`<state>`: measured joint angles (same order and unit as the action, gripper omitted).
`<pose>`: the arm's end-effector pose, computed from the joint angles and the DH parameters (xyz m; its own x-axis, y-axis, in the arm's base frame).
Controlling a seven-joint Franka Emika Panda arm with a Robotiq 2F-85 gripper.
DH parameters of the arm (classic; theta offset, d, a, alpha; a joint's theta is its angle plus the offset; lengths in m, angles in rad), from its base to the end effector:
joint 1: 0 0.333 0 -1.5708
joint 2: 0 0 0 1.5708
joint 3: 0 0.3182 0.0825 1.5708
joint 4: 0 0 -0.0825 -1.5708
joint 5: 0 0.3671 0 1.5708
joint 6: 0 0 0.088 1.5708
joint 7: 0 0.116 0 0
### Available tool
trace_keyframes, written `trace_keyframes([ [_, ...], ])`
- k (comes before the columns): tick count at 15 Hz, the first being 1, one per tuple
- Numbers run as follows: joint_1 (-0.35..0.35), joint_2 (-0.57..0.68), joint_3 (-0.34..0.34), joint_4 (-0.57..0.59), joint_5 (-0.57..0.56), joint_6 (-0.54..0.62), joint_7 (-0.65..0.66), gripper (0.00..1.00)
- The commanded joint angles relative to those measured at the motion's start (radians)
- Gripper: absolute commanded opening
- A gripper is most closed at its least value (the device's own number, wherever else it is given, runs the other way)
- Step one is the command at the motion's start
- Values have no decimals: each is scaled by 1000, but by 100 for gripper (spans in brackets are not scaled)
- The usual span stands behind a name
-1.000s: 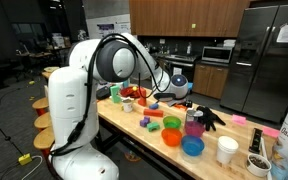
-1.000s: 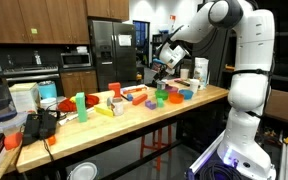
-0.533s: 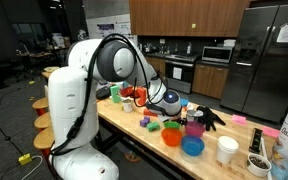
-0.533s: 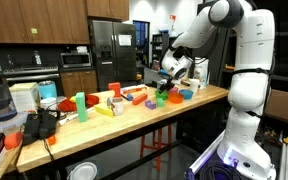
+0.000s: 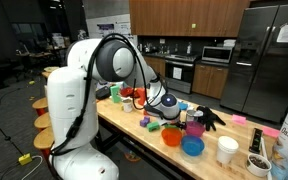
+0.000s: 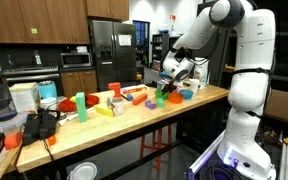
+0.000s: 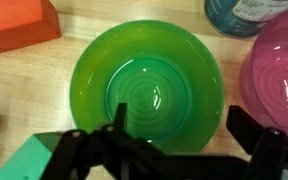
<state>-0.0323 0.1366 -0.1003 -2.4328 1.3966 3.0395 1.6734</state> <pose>0.4576 -0.1366 0.2769 -0.8469 0.0322 -0.5308 0.0170 0.9993 0.0334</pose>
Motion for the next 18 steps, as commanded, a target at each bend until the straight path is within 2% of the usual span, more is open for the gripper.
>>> trace_keyframes([
  [1,-6,20,-9,15,-43,-24,23,100],
  [2,-7,31,-12,21,-62,-34,29,75],
  [3,-8,45,-14,35,-72,-44,35,74],
  [5,-5,63,-14,54,-83,-47,45,62],
  [9,2,83,-14,78,-99,-40,74,28],
  [12,3,83,-17,87,-107,-27,89,8],
  [14,2,76,-22,86,-118,-18,93,1],
  [16,5,60,-30,73,-142,-2,110,3],
  [18,5,41,-37,61,-158,21,117,0],
])
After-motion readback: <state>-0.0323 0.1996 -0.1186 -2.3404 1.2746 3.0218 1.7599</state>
